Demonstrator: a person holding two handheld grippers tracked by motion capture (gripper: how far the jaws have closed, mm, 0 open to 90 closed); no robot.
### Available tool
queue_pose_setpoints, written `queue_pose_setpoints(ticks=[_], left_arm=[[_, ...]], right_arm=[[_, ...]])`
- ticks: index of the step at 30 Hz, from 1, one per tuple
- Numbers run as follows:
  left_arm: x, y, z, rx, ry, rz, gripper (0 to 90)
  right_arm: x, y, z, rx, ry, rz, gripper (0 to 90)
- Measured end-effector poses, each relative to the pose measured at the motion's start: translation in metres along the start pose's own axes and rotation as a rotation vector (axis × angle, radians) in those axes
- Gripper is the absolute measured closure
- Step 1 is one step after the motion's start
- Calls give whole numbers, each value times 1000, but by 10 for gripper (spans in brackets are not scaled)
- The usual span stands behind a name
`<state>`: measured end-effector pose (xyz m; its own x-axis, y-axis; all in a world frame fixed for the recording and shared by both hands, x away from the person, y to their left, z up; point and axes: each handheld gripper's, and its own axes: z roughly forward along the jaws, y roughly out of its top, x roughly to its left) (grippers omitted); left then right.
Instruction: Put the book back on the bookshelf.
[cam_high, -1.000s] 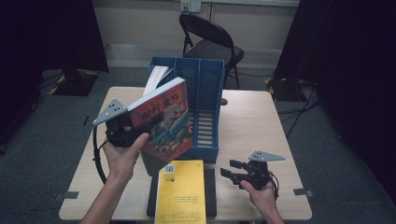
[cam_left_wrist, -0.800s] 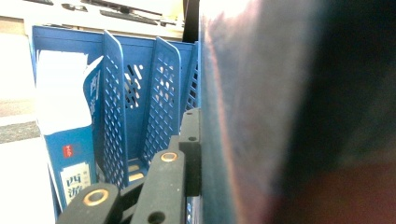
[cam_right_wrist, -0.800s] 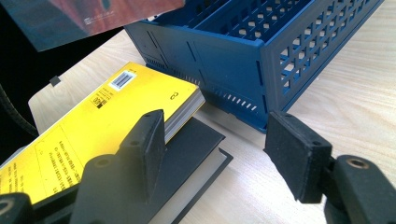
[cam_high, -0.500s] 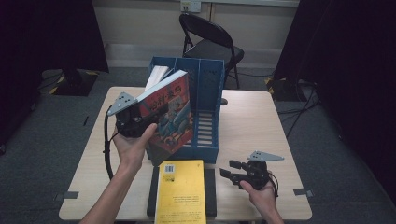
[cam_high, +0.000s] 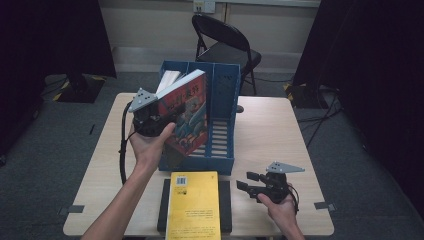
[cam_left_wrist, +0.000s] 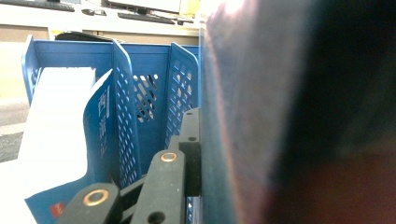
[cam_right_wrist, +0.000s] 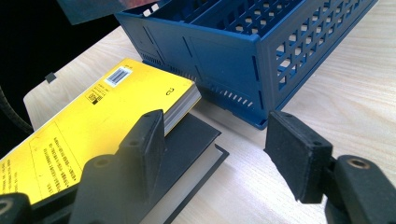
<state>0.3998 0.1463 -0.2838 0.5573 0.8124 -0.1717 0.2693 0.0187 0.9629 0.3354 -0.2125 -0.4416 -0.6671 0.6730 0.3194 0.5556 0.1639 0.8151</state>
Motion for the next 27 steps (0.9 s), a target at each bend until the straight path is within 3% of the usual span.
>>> queue_pose_setpoints(ticks=[5,11,21,23,27], left_arm=[[-3,3,12,11,28,37,744],[3,6,25,4,21,-6,745],[9,4,41,6,59,-6,744],[10,4,42,4,73,-25,744],[13,5,39,9,77,-23,744]], right_arm=[[1,0,0,2,1,-4,375],[0,-1,0,2,8,3,374],[-3,-2,-1,-4,18,21,373],[-2,-2,-2,-4,17,19,373],[-2,-2,-2,-6,19,17,373]])
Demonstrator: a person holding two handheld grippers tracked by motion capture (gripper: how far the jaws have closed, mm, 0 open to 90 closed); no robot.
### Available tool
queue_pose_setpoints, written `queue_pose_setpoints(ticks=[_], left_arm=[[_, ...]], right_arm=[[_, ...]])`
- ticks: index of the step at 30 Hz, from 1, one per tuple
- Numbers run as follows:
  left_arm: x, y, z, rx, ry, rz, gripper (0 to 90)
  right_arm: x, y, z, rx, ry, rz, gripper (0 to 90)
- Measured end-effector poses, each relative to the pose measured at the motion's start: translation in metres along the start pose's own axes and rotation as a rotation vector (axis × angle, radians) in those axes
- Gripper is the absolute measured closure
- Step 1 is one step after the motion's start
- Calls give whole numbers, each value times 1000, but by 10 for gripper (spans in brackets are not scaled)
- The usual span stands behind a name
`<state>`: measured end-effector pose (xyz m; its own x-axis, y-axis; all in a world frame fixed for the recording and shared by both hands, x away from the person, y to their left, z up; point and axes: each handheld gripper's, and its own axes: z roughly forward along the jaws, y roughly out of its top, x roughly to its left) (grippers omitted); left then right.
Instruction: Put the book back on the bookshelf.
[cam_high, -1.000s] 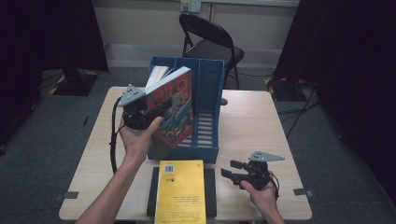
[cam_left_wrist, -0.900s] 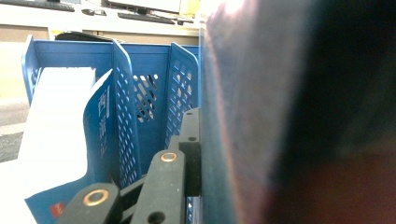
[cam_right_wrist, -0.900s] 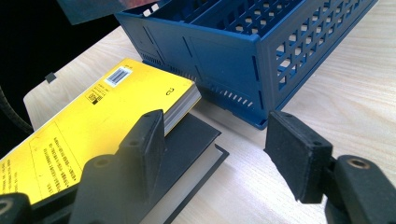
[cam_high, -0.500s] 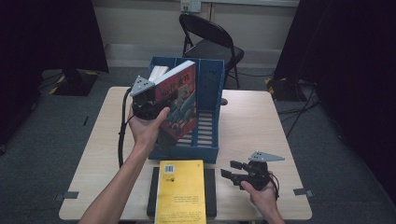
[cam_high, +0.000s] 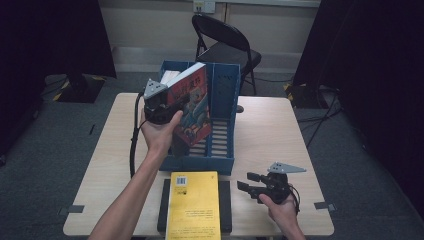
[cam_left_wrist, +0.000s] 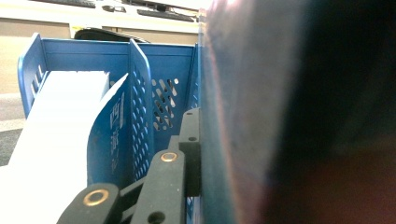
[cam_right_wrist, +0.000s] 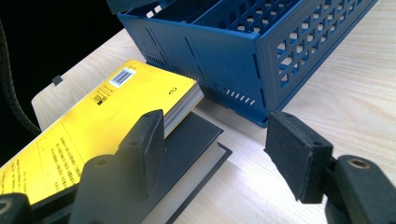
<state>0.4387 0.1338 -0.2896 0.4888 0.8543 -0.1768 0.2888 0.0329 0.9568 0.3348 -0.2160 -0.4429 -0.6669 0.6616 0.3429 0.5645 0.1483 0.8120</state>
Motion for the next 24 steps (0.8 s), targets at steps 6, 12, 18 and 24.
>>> queue_pose_setpoints(ticks=[6,12,18,24], left_arm=[[5,2,-3,-5,26,-10,745],[4,-2,5,14,31,-8,745],[1,-5,17,4,49,-37,744],[-3,-10,30,15,63,-45,744]], right_arm=[[0,0,1,3,0,1,373],[1,1,3,6,4,1,373],[0,0,2,4,3,3,373],[-1,0,1,2,2,3,373]])
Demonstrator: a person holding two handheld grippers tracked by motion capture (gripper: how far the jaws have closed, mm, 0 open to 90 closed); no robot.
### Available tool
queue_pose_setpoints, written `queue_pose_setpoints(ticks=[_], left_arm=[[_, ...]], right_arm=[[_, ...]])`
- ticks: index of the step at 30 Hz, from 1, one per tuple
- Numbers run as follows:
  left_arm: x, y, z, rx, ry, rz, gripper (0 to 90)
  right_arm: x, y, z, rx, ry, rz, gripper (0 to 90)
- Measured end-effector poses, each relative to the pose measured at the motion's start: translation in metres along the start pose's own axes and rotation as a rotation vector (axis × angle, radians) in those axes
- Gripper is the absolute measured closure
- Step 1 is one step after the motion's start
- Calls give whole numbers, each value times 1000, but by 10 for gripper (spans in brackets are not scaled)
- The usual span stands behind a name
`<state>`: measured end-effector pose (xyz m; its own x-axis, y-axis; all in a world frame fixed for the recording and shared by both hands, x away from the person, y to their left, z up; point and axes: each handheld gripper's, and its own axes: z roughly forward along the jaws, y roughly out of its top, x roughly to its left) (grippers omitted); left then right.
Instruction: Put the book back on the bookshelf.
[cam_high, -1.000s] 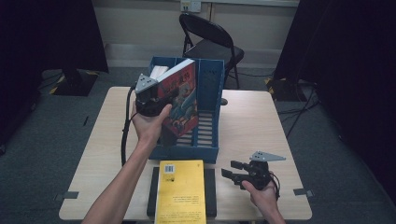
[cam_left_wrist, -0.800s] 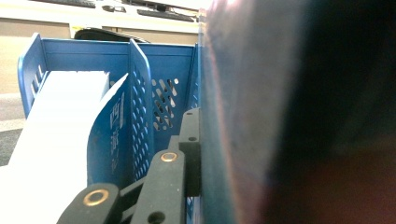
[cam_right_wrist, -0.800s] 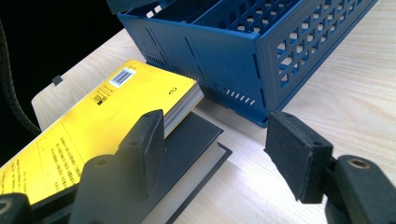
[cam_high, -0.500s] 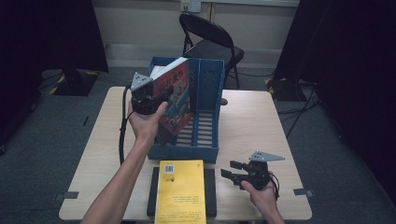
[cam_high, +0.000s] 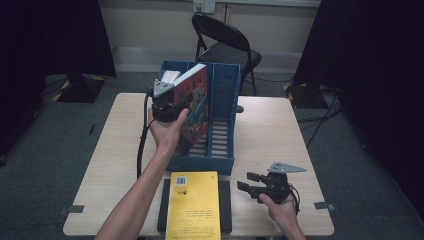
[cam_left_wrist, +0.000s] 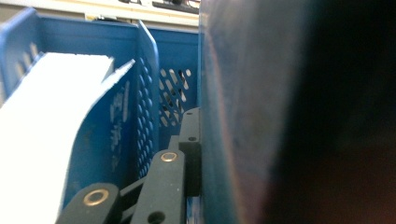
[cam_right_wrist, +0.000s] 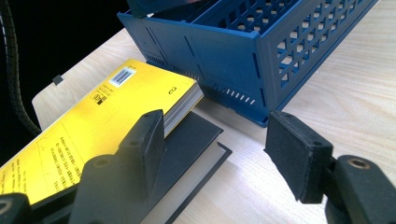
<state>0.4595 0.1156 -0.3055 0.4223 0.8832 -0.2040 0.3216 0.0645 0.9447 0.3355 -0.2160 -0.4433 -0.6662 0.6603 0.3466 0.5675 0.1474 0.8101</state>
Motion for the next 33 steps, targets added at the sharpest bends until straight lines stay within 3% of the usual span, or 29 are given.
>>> queue_pose_setpoints(ticks=[4,9,13,14,16,22,24,28,33], left_arm=[[-6,0,9,5,7,30,744],[-7,-1,18,-2,21,2,744],[-10,-5,26,3,22,36,744],[-9,-6,27,0,18,14,744],[-10,-9,32,9,32,49,745],[-7,-23,39,22,37,42,744],[-6,-26,40,25,29,46,744],[1,-39,42,41,18,14,744],[0,-45,40,35,-2,38,743]], right_arm=[[0,0,-1,0,3,2,373],[1,0,0,5,7,-2,373],[0,-1,0,8,11,-3,374],[0,-1,1,10,12,-3,374],[0,-2,1,11,13,-1,373],[0,-2,2,20,14,-7,374],[0,-2,2,21,15,-6,374],[0,-3,2,26,13,-9,374],[1,-3,3,28,16,-10,374]])
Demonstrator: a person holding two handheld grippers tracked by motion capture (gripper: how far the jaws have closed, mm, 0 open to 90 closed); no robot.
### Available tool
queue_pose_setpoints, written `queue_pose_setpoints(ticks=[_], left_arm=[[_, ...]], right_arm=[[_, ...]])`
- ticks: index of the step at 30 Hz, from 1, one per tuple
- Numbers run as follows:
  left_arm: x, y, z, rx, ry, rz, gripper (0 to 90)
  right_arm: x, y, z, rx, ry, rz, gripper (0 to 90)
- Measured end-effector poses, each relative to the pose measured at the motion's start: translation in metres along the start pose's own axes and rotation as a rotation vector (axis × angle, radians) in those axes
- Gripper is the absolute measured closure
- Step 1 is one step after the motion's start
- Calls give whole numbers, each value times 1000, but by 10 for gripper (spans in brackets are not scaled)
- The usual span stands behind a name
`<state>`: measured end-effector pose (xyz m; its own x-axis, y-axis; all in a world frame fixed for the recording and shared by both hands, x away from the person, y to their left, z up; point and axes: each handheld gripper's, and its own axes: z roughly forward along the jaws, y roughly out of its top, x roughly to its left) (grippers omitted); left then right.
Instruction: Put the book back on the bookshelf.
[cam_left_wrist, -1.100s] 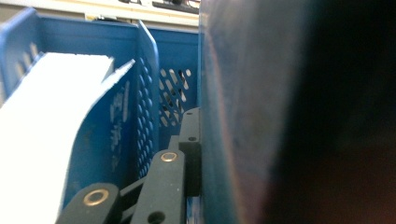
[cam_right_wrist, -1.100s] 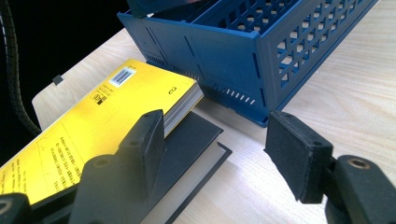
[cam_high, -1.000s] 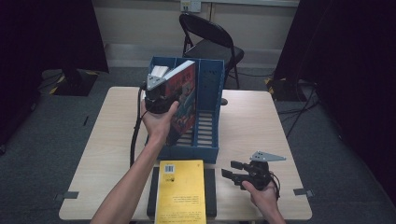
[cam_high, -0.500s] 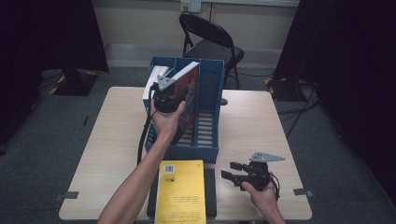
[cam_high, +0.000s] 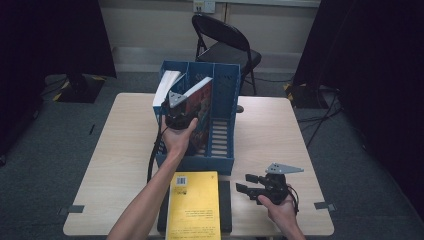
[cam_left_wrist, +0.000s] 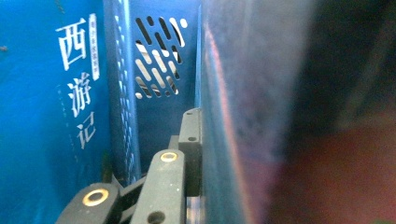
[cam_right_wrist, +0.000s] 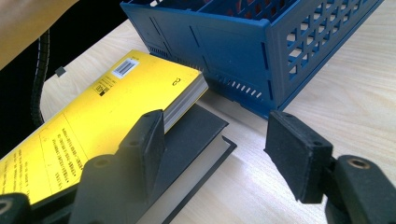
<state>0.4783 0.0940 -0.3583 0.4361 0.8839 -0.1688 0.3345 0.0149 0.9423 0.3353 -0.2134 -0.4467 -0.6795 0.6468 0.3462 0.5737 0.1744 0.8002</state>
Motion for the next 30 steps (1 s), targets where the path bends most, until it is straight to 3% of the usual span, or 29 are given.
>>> queue_pose_setpoints(ticks=[8,12,18,21,30], left_arm=[[-2,-13,-15,-11,-15,19,741],[-4,-19,-24,-1,-28,64,738],[-2,-24,-32,10,-54,76,729],[-1,-24,-34,12,-66,58,696],[1,-22,-39,46,-107,92,615]], right_arm=[[1,0,2,8,1,-5,374],[2,0,3,13,0,-9,374],[3,0,7,23,1,-11,374],[4,0,8,26,2,-11,375],[3,-1,7,24,-1,-9,374]])
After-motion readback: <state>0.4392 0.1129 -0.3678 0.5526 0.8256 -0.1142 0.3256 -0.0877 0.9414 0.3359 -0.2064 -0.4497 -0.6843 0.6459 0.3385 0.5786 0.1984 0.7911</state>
